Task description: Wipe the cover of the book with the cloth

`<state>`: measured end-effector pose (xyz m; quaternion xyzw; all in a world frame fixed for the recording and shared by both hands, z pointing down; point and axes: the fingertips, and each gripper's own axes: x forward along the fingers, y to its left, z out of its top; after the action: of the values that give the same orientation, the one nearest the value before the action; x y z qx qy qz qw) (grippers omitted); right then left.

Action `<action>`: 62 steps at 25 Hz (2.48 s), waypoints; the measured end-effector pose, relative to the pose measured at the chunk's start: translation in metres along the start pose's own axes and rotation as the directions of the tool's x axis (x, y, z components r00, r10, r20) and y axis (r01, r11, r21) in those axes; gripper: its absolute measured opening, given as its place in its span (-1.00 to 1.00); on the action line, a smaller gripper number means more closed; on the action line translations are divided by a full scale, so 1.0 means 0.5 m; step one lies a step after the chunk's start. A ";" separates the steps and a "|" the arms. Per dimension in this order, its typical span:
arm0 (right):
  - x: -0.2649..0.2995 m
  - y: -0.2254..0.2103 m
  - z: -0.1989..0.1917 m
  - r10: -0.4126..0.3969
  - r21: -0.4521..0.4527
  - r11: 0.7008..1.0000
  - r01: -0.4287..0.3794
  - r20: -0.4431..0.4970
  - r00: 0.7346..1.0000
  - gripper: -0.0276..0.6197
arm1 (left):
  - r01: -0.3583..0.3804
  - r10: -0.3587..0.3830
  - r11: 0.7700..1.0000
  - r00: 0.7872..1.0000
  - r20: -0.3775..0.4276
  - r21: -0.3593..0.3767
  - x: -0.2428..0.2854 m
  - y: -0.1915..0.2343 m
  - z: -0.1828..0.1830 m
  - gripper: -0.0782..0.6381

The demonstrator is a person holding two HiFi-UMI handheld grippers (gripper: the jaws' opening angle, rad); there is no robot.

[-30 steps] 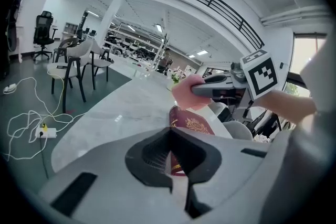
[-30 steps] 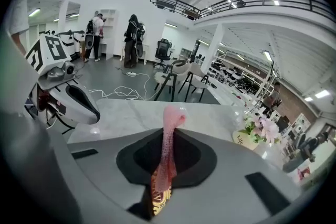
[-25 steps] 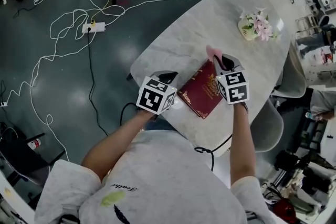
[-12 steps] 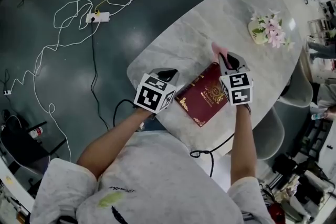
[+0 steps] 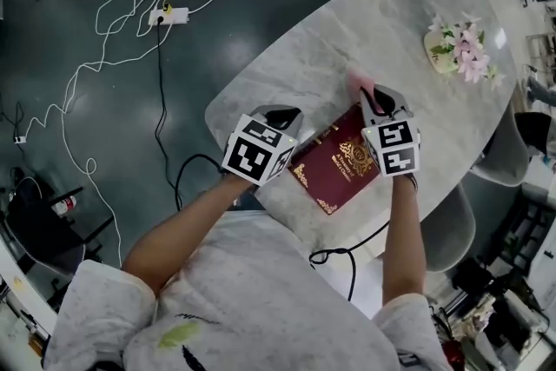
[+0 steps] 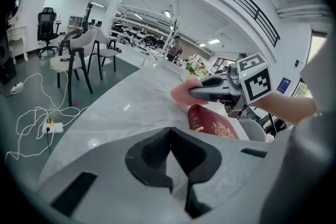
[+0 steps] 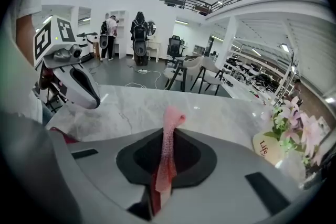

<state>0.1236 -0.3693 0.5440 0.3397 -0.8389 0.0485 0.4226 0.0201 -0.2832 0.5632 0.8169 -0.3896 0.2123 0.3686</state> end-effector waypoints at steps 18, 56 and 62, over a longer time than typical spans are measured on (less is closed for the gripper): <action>-0.006 0.092 -0.024 0.102 -0.047 0.993 -0.106 -0.076 0.992 -0.85 | 0.020 -0.019 0.999 1.000 0.023 -0.046 -0.025 -0.005 -0.031 -0.76; -0.023 0.277 -0.005 0.207 -0.055 0.975 -0.214 -0.107 0.972 -0.85 | 0.020 -0.015 0.998 0.998 0.069 -0.065 -0.122 0.007 -0.079 -0.76; -0.033 0.308 -0.007 0.214 -0.054 0.974 -0.221 -0.113 0.970 -0.85 | 0.026 -0.023 0.998 0.997 0.072 -0.051 -0.139 0.001 -0.089 -0.76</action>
<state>0.0386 -0.2418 0.5656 0.2283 -0.8486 0.0846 0.4697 -0.0250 -0.2159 0.5476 0.8188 -0.3978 0.1682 0.3781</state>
